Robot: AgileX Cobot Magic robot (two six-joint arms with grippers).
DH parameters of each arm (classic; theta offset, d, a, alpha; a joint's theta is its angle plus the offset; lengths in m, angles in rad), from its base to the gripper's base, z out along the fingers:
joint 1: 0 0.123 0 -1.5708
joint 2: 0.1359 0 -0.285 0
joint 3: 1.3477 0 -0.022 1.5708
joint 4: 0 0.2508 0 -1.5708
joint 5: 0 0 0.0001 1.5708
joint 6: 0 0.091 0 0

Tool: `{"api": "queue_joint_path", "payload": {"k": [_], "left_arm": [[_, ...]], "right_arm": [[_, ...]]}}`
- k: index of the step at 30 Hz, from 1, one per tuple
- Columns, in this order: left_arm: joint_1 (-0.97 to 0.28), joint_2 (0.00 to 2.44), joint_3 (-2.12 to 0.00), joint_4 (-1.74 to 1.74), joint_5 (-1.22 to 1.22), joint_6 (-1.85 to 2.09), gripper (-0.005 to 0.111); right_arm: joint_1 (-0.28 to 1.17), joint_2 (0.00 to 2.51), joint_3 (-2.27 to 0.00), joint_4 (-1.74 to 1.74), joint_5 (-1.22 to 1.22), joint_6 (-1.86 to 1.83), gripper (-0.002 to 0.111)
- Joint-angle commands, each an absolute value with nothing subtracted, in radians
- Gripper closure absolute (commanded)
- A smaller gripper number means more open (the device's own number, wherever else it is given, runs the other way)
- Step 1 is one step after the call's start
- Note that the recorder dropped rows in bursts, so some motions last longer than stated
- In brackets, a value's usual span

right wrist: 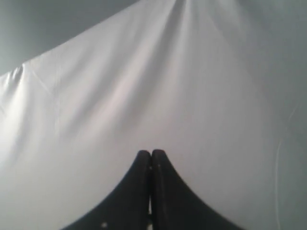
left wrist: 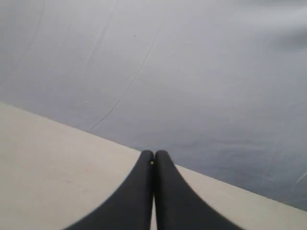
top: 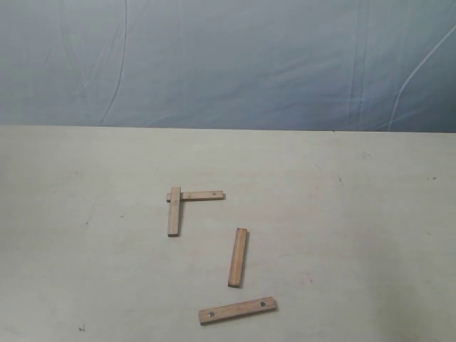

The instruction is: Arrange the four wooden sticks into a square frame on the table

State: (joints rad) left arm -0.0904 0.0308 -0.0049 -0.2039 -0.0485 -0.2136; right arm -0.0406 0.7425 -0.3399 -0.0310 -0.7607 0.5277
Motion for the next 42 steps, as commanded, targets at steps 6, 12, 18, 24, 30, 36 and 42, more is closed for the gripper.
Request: {"api": "queue_joint_path", "payload": {"k": [6, 12, 18, 24, 30, 36, 42], "left_arm": [[-0.068, 0.024, 0.000, -0.209, 0.119, -0.201, 0.107], [-0.068, 0.024, 0.000, -0.209, 0.112, -0.201, 0.107], [-0.068, 0.024, 0.000, -0.209, 0.112, -0.201, 0.107], [-0.068, 0.024, 0.000, -0.209, 0.112, -0.201, 0.107], [-0.084, 0.024, 0.000, -0.209, 0.112, -0.201, 0.107], [-0.092, 0.024, 0.000, -0.209, 0.112, -0.201, 0.107], [-0.092, 0.024, 0.000, -0.209, 0.112, -0.201, 0.107]], "right_arm": [[0.069, 1.324, -0.814, -0.808, -0.122, 0.994, 0.109], [0.316, 1.585, -1.090, -0.745, 0.467, 0.761, 0.109], [0.404, 1.833, -1.389, -0.009, 0.890, 0.132, 0.078], [0.543, 1.944, -1.425, 0.117, 0.855, 0.226, 0.058], [0.652, 2.046, -1.464, 0.030, 0.808, 0.447, 0.058], [0.712, 2.146, -1.536, -0.029, 0.833, 0.571, 0.058], [0.729, 2.212, -1.571, -0.047, 0.860, 0.628, 0.058]]}}
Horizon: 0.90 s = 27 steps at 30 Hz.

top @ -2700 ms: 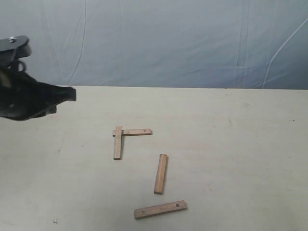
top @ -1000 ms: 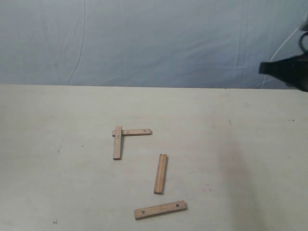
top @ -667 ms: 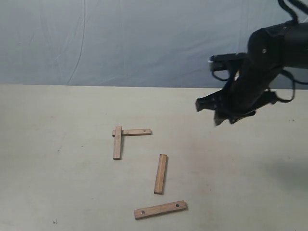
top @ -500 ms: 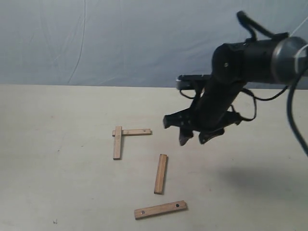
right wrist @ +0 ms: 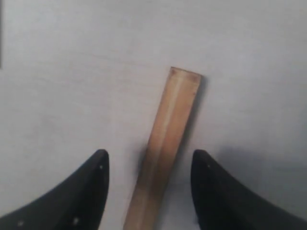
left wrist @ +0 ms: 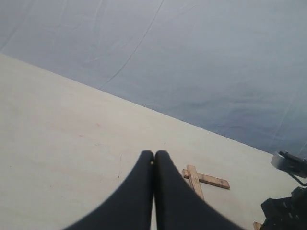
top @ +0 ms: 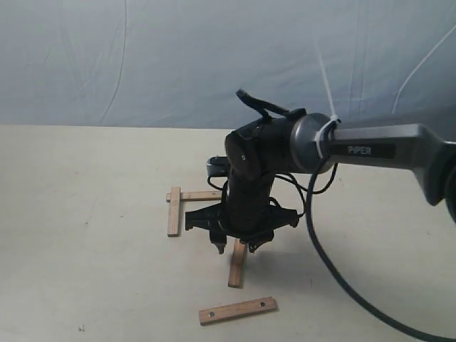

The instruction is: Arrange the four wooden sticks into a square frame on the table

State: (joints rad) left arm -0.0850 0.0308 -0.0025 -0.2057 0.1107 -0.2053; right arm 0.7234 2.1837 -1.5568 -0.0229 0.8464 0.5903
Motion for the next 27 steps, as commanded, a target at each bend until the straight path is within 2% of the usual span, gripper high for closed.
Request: {"api": "queue_joint_path", "payload": {"k": [1, 5, 7, 10, 19, 27], "left_arm": [[-0.092, 0.024, 0.000, -0.209, 0.112, -0.201, 0.107], [-0.092, 0.024, 0.000, -0.209, 0.112, -0.201, 0.107], [-0.092, 0.024, 0.000, -0.209, 0.112, -0.201, 0.107], [-0.092, 0.024, 0.000, -0.211, 0.112, -0.201, 0.107], [-0.092, 0.024, 0.000, -0.211, 0.112, -0.201, 0.107], [-0.092, 0.024, 0.000, -0.211, 0.112, -0.201, 0.107]], "right_arm": [[0.729, 2.218, -1.571, -0.051, 0.868, 0.633, 0.058], [0.729, 2.238, -1.571, -0.057, 0.887, 0.633, 0.059], [0.729, 2.240, -1.571, -0.057, 0.888, 0.627, 0.071], [0.729, 2.238, -1.593, -0.057, 0.890, 0.582, 0.109], [0.729, 2.261, -1.842, -0.090, 0.960, 0.576, 0.109], [0.712, 2.420, -2.082, -0.126, 1.069, 0.572, 0.109]]}}
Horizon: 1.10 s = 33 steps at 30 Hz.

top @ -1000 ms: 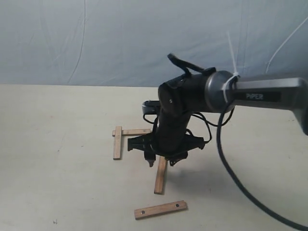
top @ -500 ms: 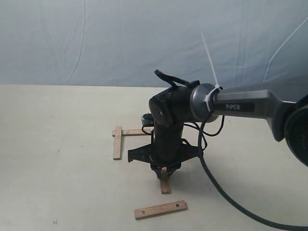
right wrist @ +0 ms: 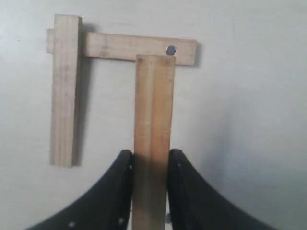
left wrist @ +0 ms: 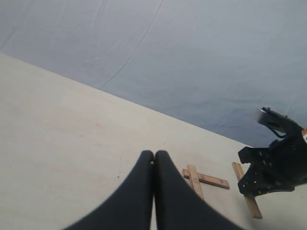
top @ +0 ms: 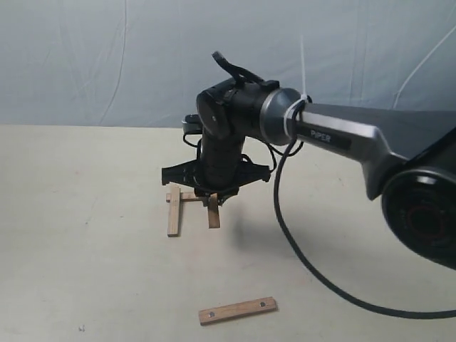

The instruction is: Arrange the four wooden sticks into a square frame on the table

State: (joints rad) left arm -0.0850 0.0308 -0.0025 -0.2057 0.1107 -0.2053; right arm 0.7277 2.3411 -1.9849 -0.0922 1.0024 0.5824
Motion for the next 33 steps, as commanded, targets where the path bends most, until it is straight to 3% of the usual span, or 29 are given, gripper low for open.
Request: {"api": "queue_joint_path", "payload": {"k": [1, 25, 33], "left_arm": [[-0.092, 0.024, 0.000, -0.211, 0.112, -0.201, 0.107], [-0.092, 0.024, 0.000, -0.211, 0.109, -0.203, 0.107], [-0.092, 0.024, 0.000, -0.205, 0.104, -0.201, 0.107]], "right_arm": [[0.710, 2.435, -2.101, -0.123, 1.076, 0.572, 0.109], [0.680, 2.506, -2.162, -0.075, 1.049, 0.548, 0.109], [0.651, 2.409, -2.162, -0.053, 1.129, 0.393, 0.109]]}}
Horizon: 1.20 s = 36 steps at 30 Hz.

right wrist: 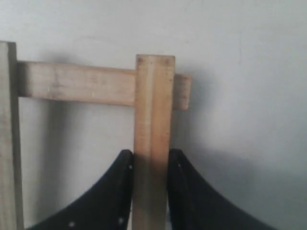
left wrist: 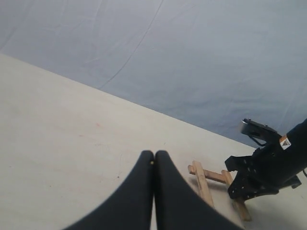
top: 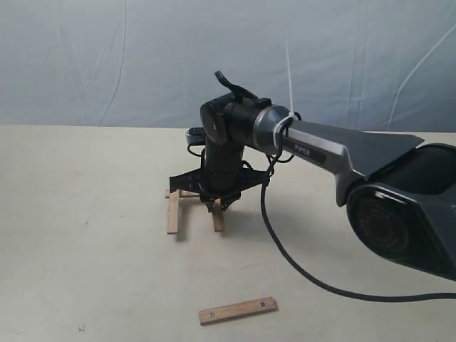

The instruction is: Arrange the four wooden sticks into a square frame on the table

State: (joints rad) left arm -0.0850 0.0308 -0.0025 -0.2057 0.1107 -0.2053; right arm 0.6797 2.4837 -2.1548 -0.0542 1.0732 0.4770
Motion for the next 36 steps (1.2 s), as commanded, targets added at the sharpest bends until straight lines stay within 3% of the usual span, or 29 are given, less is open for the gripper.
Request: {"api": "queue_joint_path", "payload": {"k": [1, 7, 19, 36], "left_arm": [[-0.092, 0.024, 0.000, -0.205, 0.102, -0.201, 0.107], [-0.092, 0.024, 0.000, -0.192, 0.097, -0.201, 0.107], [-0.092, 0.024, 0.000, -0.192, 0.101, -0.201, 0.107], [-0.092, 0.024, 0.000, -0.192, 0.103, -0.201, 0.107]], "right_arm": [[0.646, 2.392, -2.162, -0.053, 1.156, 0.371, 0.109], [0.639, 2.258, -2.025, -0.078, 1.191, 0.323, 0.109], [0.641, 2.009, -1.373, -0.050, 0.796, 0.382, 0.109], [0.745, 2.009, -1.227, 0.011, 0.650, 0.403, 0.109]]}}
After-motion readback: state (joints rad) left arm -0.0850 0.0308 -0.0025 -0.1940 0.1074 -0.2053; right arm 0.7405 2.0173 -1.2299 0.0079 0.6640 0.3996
